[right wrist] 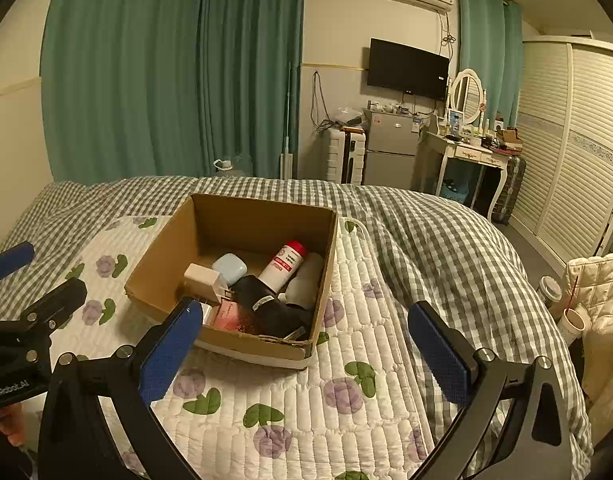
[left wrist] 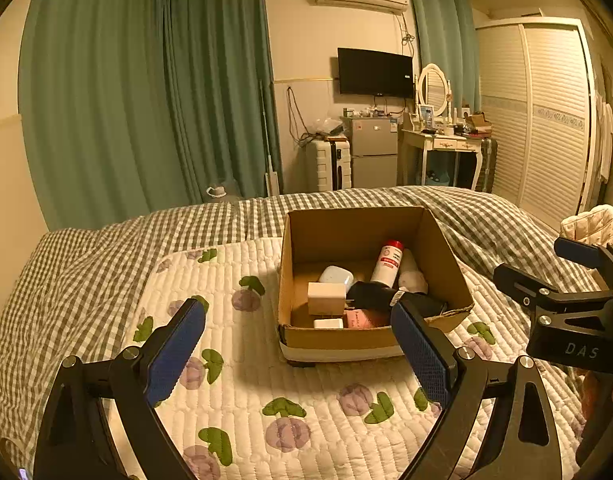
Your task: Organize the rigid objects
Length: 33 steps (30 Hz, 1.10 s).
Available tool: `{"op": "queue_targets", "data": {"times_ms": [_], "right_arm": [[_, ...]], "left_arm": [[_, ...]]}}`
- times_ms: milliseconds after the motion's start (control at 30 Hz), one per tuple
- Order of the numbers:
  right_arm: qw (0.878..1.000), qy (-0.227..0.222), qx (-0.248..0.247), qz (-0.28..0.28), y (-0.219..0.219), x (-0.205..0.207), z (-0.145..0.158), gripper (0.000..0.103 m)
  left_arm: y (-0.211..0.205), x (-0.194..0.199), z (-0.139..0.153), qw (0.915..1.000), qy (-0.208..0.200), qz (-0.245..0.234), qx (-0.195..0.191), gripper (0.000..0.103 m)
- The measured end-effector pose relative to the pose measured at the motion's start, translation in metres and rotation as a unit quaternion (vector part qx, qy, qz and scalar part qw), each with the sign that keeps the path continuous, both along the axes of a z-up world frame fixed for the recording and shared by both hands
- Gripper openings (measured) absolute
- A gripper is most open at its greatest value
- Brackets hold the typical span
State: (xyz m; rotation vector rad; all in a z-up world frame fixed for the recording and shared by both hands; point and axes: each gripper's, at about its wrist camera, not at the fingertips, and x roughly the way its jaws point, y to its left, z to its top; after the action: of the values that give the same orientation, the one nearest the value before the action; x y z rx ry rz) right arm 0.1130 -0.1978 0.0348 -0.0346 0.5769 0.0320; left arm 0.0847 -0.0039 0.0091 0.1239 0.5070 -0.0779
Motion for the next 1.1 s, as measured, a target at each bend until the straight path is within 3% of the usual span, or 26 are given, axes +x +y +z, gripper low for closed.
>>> {"op": "queue_targets", "data": {"times_ms": [1100], "right_arm": [[1.000,0.006,-0.001,0.005,0.0050,-0.0015,-0.0062,0.103]], "left_arm": [[0.0000,0.0002,-0.0019,1.0000,-0.001,0.000,0.001,0.096]]}}
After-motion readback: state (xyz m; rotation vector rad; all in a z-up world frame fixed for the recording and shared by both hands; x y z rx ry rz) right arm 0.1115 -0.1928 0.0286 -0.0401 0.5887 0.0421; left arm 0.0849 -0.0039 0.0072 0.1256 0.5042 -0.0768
